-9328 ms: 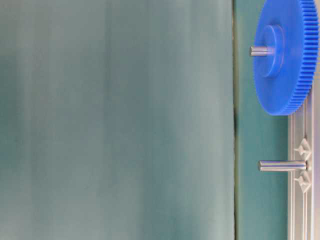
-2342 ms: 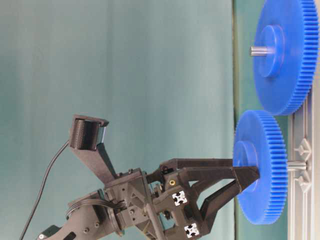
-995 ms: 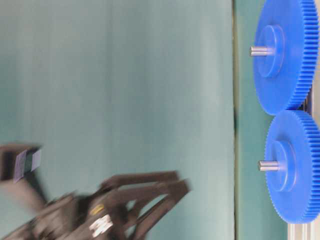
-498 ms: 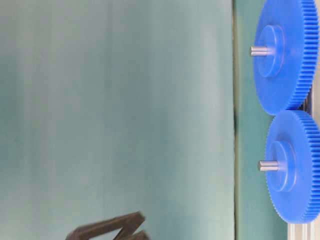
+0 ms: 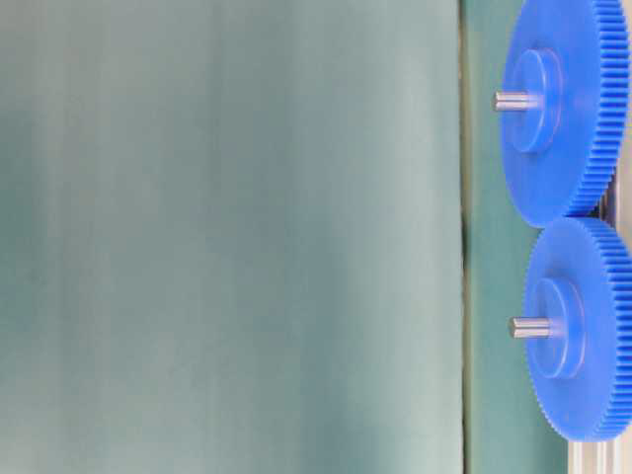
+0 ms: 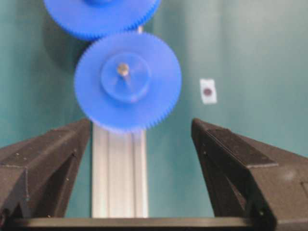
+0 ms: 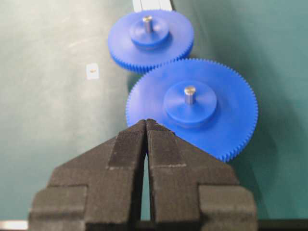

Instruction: Insert the small gear onto the shaft.

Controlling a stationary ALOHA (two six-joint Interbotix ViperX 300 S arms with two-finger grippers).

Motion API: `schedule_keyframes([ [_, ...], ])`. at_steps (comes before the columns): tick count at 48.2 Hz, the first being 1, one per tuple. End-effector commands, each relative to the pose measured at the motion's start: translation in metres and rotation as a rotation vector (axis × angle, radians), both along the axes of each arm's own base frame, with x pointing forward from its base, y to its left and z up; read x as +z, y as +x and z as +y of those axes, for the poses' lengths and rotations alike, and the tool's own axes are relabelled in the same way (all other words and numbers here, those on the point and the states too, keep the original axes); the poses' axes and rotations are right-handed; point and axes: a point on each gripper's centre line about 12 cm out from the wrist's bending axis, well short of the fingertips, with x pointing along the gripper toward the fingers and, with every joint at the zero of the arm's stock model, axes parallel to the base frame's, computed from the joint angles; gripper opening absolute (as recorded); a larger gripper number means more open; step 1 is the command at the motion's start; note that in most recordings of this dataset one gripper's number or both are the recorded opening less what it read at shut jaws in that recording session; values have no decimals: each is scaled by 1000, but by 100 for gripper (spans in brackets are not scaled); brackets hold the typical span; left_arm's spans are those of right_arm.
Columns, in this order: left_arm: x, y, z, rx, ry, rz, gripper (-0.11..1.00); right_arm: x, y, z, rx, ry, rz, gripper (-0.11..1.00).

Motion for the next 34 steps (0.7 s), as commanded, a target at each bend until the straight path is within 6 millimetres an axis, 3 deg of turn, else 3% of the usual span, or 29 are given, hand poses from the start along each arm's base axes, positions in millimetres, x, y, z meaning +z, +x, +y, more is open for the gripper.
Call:
schedule_keyframes([
  [1,8,-7,-1,-5,4,-43,86,2,1,0,-5,8,-10,5],
  [13,2,-32,-2,-5,5,-120,86,-4,-1,0,-5,8,-4,5],
  [34,-13,-58,-3,24,-56,-212,86,-9,-9,1,-5,6,-24,5],
])
